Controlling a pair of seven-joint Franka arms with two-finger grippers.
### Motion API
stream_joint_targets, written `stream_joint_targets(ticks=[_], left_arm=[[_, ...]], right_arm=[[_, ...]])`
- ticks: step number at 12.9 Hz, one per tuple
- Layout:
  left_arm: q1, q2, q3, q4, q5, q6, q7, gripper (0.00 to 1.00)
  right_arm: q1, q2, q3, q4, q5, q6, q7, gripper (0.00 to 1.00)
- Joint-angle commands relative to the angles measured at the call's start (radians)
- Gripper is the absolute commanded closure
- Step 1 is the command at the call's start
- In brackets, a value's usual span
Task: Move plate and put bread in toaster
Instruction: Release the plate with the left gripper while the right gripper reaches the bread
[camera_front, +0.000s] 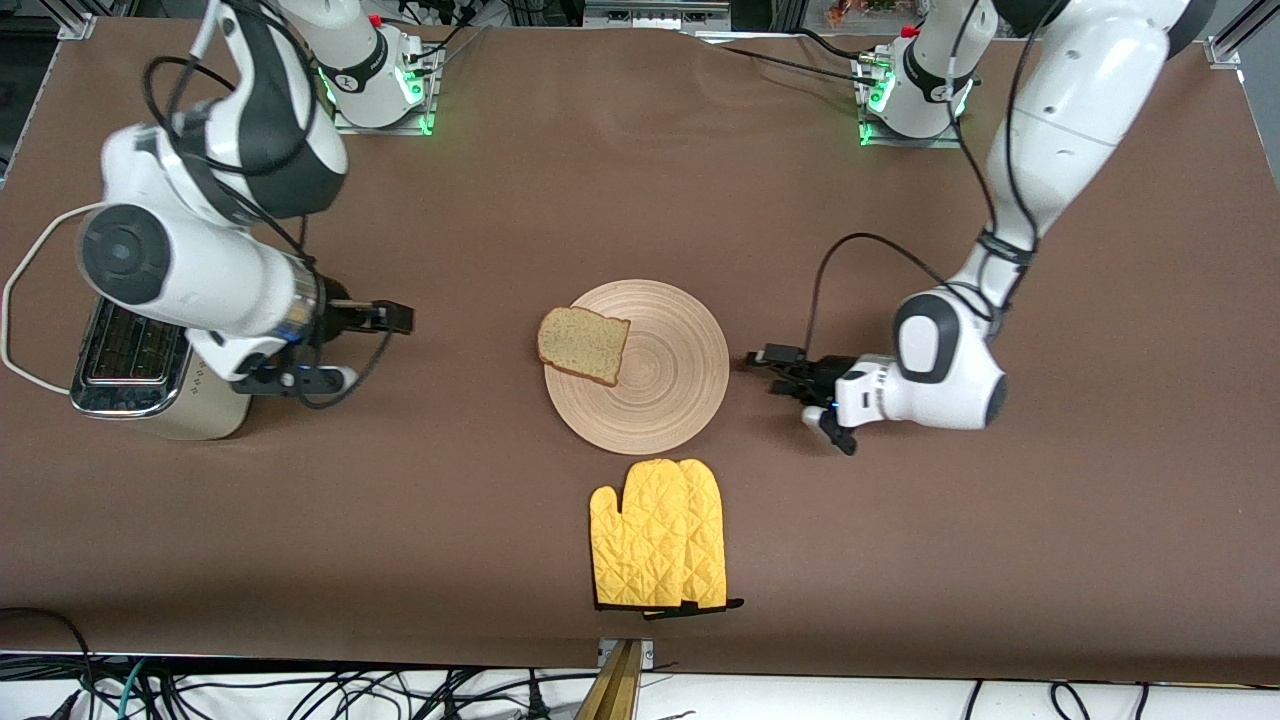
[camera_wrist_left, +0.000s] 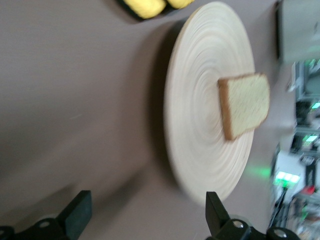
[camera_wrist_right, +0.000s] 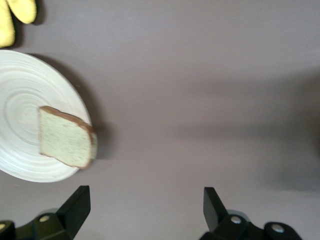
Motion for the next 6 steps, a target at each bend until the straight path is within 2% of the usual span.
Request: stream_joint_targets(ticks=[1, 3, 6], left_arm=[[0.071, -0.029, -0.001, 0.036, 0.174, -0.109, -0.009, 0.00], [0.089, -0.048, -0.001, 0.090, 0.338, -0.178, -0.047, 0.00], [0.074, -0.114, -0.016, 0.180, 0.609, -0.294, -0.265, 0.00]], right_arm=[[0.065, 0.072, -0.005, 0.013, 0.042, 0.072, 0.089, 0.00], [0.116, 0.139, -0.007, 0.000, 0.074, 0.153, 0.155, 0.00], [0.144, 0.196, -0.005, -0.067, 0.157, 0.278, 0.169, 0.00]])
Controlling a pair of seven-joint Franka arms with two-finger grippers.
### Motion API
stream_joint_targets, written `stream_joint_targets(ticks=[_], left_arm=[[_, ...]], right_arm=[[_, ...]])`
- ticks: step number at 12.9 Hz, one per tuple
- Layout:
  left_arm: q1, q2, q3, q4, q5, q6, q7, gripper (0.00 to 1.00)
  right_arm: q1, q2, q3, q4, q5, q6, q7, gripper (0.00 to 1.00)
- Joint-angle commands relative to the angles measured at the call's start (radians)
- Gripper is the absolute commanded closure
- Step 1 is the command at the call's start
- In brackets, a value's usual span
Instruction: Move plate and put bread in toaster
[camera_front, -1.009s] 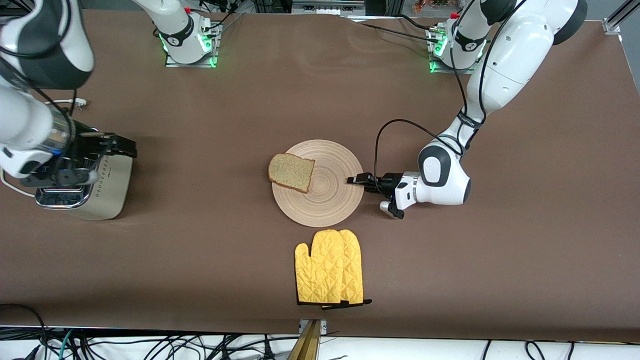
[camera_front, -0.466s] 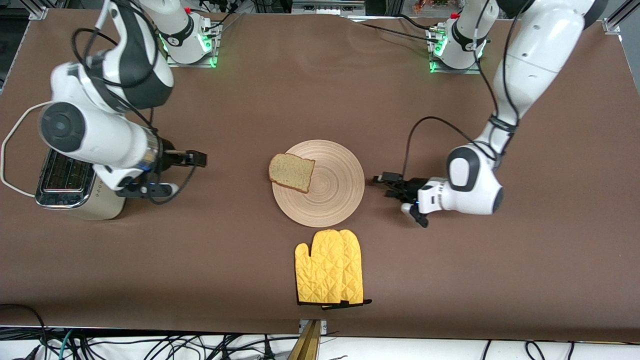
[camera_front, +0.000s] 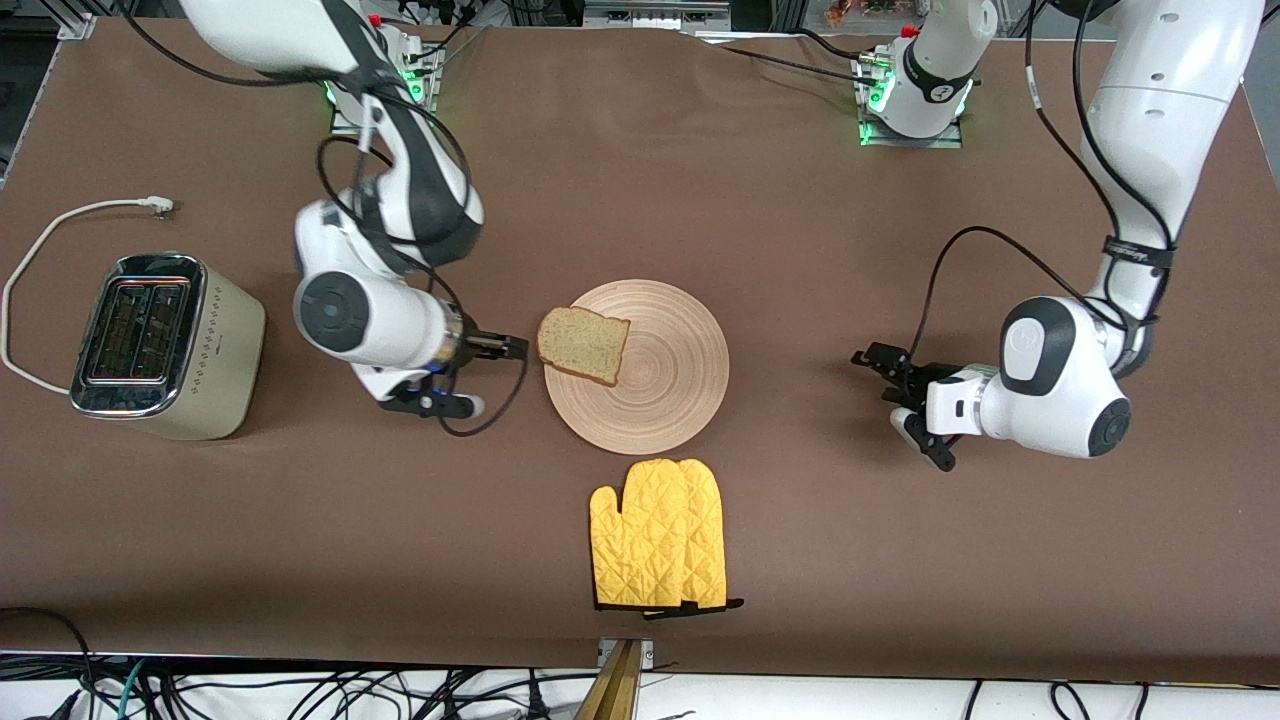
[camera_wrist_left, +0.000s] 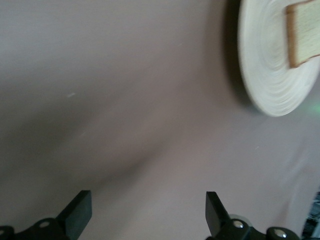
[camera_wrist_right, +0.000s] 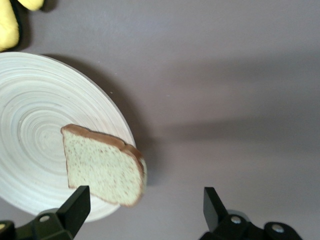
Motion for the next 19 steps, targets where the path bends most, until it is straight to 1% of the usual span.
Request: stream_joint_targets(ticks=[1, 3, 4, 7, 9, 10, 11, 12, 13, 14, 15, 16, 17, 18, 19], left_arm=[[-0.027, -0.091, -0.014, 0.053, 0.197, -0.078, -0.199, 0.00], [-0.029, -0.182, -0.011, 0.053, 0.218, -0.078, -0.424, 0.00], [-0.033, -0.226, -0.014, 0.053, 0.237, -0.079, -0.492, 0.00], [-0.026, -0.375, -0.010, 0.053, 0.354, -0.153, -0.479, 0.00], [-0.021, -0.444, 0.013, 0.041, 0.351, -0.159, -0.464, 0.00], [-0.059, -0.496, 0.070, 0.027, 0.345, -0.161, -0.459, 0.00], [-0.111, -0.530, 0.116, 0.006, 0.334, -0.159, -0.459, 0.00], [-0.136, -0.571, 0.180, -0.008, 0.322, -0.138, -0.474, 0.00], [-0.195, -0.610, 0.252, -0.046, 0.307, -0.098, -0.472, 0.00], [-0.211, -0.647, 0.292, -0.103, 0.269, -0.082, -0.462, 0.00], [-0.208, -0.659, 0.296, -0.137, 0.214, -0.050, -0.473, 0.00], [-0.195, -0.667, 0.288, -0.139, 0.213, -0.046, -0.464, 0.00], [-0.184, -0.681, 0.271, -0.142, 0.221, -0.047, -0.468, 0.00], [-0.156, -0.696, 0.265, -0.165, 0.222, -0.052, -0.461, 0.00], [-0.147, -0.726, 0.244, -0.191, 0.222, -0.056, -0.462, 0.00]], right_arm=[[0.016, 0.014, -0.005, -0.086, 0.084, 0.116, 0.002, 0.00], [0.033, 0.015, 0.015, -0.162, 0.088, 0.225, -0.004, 0.00], [0.033, 0.015, 0.027, -0.185, 0.088, 0.245, -0.005, 0.00], [0.033, 0.015, 0.041, -0.226, 0.089, 0.248, -0.005, 0.00], [0.033, 0.015, 0.043, -0.234, 0.089, 0.247, -0.006, 0.00], [0.033, 0.015, 0.043, -0.236, 0.089, 0.247, -0.005, 0.01], [0.033, 0.015, 0.044, -0.237, 0.089, 0.247, -0.005, 0.05], [0.033, 0.015, 0.044, -0.237, 0.089, 0.245, -0.006, 0.08], [0.033, 0.015, 0.044, -0.237, 0.089, 0.242, -0.006, 0.18], [0.033, 0.015, 0.049, -0.236, 0.092, 0.241, -0.005, 0.26], [0.033, 0.015, 0.050, -0.233, 0.098, 0.239, -0.005, 0.31], [0.033, 0.015, 0.050, -0.230, 0.098, 0.239, -0.005, 0.35], [0.033, 0.015, 0.050, -0.226, 0.107, 0.241, -0.003, 0.35], [0.036, 0.015, 0.052, -0.226, 0.121, 0.244, -0.001, 0.35], [0.039, 0.020, 0.052, -0.225, 0.124, 0.244, -0.001, 0.36]])
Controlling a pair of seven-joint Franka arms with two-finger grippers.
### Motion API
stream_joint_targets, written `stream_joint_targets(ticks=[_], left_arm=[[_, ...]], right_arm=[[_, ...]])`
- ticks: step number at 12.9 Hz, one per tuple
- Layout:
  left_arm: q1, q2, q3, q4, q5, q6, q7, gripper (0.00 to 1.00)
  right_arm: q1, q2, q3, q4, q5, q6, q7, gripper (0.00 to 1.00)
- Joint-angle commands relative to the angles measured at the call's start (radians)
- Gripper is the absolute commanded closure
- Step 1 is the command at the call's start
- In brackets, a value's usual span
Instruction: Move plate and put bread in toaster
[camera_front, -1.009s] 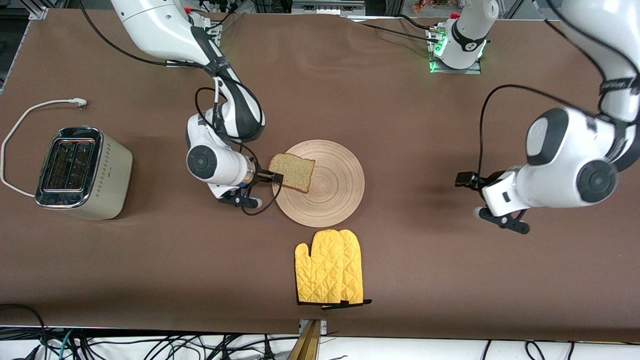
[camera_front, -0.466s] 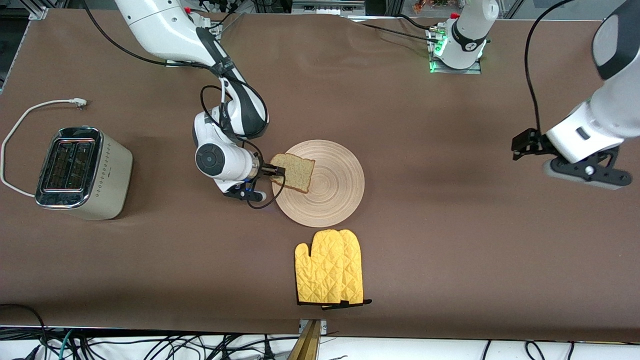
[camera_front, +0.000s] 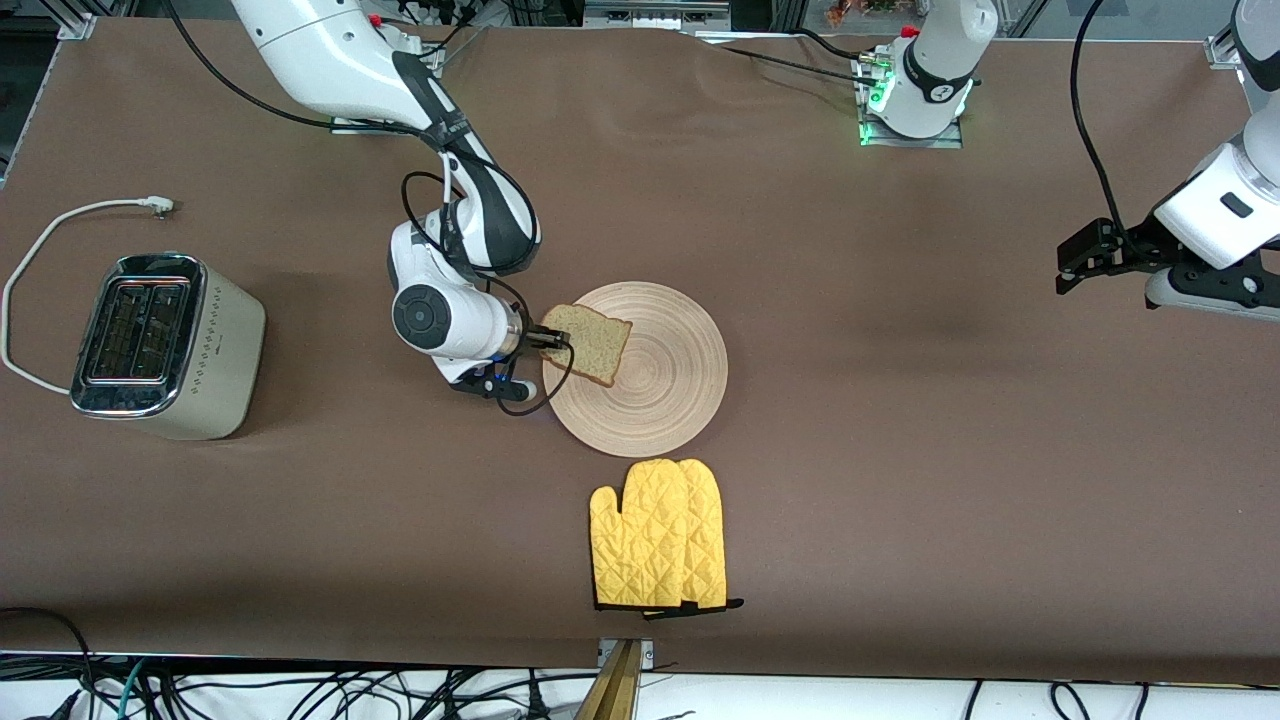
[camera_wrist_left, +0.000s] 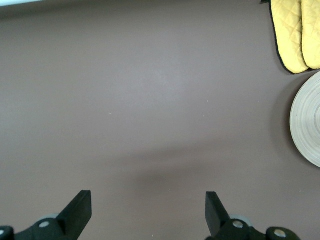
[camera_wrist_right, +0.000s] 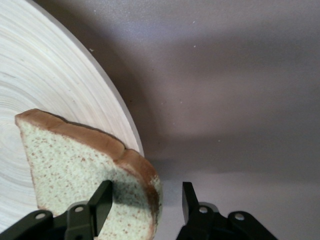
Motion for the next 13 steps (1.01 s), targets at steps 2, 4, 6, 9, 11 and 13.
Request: stream_joint_targets(ticks=[2, 4, 6, 9, 11, 13], left_arm=[[0.028, -0.038, -0.035, -0.023, -0.007, -0.022, 0.006, 0.00], [0.028, -0.033, -0.035, -0.016, -0.007, -0.025, 0.007, 0.00], [0.028, -0.027, -0.031, -0.008, -0.004, -0.024, 0.009, 0.00], [0.031, -0.007, -0.026, 0.002, -0.005, -0.025, 0.001, 0.00], [0.038, -0.007, -0.028, 0.002, -0.002, -0.027, 0.003, 0.00], [0.035, 0.004, -0.031, 0.002, -0.008, -0.031, 0.000, 0.00]], right_arm=[[0.005, -0.014, 0.004, -0.016, 0.024, 0.010, -0.003, 0.49], [0.005, -0.006, 0.007, -0.014, 0.024, 0.012, -0.001, 0.61], [0.005, 0.004, 0.007, -0.005, 0.024, 0.012, -0.001, 0.67], [0.005, 0.012, 0.007, 0.013, 0.022, 0.010, -0.007, 0.91], [0.005, 0.014, 0.007, 0.036, 0.022, 0.004, -0.018, 1.00], [0.005, 0.014, 0.007, 0.062, 0.022, -0.007, -0.018, 1.00]])
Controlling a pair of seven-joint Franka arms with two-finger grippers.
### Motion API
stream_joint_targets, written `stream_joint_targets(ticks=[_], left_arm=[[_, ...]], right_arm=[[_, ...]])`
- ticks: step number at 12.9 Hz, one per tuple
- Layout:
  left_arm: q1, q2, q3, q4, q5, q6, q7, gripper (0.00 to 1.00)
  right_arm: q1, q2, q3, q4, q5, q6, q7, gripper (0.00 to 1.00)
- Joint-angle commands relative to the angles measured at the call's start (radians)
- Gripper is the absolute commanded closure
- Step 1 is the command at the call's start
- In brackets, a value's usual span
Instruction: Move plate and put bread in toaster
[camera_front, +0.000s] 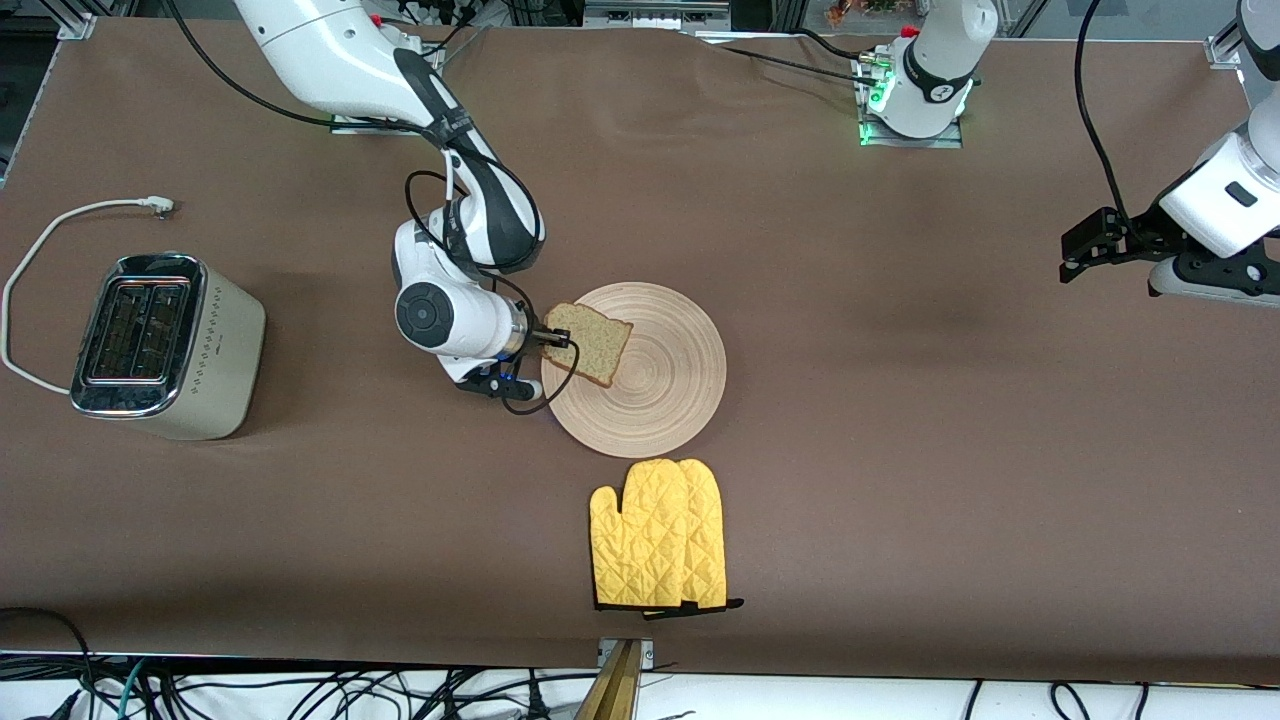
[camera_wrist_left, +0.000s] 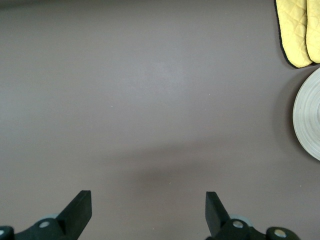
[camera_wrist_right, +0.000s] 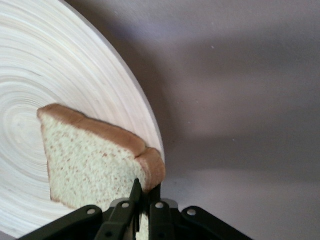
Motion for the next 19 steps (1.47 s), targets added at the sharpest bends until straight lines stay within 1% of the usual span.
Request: stream_joint_targets(ticks=[1, 2, 4, 6, 7, 10, 11, 12, 15, 16, 17, 19], left_arm=[[0.001, 0.030, -0.011, 0.025, -0.005, -0.018, 0.000, 0.00], [0.003, 0.030, -0.011, 0.025, -0.005, -0.018, 0.009, 0.00], [0.004, 0.032, -0.012, 0.025, -0.005, -0.018, 0.009, 0.00], [-0.003, 0.032, -0.015, 0.027, -0.002, -0.018, 0.000, 0.00], [-0.006, 0.040, -0.015, 0.040, -0.002, -0.016, 0.000, 0.00], [-0.006, 0.081, -0.014, 0.091, -0.004, -0.016, 0.007, 0.00], [-0.002, 0.093, -0.012, 0.106, -0.005, -0.016, 0.009, 0.00], [-0.002, 0.096, -0.012, 0.110, -0.005, -0.016, 0.009, 0.00], [-0.011, 0.096, -0.012, 0.110, -0.013, -0.015, -0.003, 0.00], [-0.011, 0.106, -0.014, 0.113, -0.011, -0.015, -0.002, 0.00], [-0.011, 0.107, -0.014, 0.113, -0.010, -0.015, -0.002, 0.00], [-0.009, 0.107, -0.014, 0.113, -0.011, -0.015, -0.002, 0.00]], right_arm=[[0.000, 0.011, -0.001, 0.055, 0.013, -0.032, -0.014, 1.00], [-0.001, 0.008, -0.002, 0.085, 0.012, -0.068, -0.011, 1.00], [-0.016, 0.006, -0.010, 0.179, 0.000, -0.202, -0.013, 1.00], [-0.041, -0.003, -0.017, 0.250, -0.014, -0.321, -0.014, 1.00], [-0.068, -0.006, -0.022, 0.294, -0.037, -0.402, -0.017, 1.00], [-0.154, -0.008, -0.025, 0.476, -0.114, -0.677, -0.034, 1.00], [-0.183, -0.024, -0.027, 0.516, -0.160, -0.748, -0.074, 1.00], [-0.213, -0.040, -0.027, 0.529, -0.218, -0.795, -0.127, 1.00], [-0.263, -0.109, -0.040, 0.529, -0.446, -0.894, -0.330, 1.00], [-0.280, -0.124, -0.066, 0.529, -0.488, -0.926, -0.394, 1.00], [-0.296, -0.129, -0.109, 0.529, -0.507, -0.951, -0.454, 1.00], [-0.297, -0.132, -0.247, 0.529, -0.539, -0.980, -0.592, 1.00]])
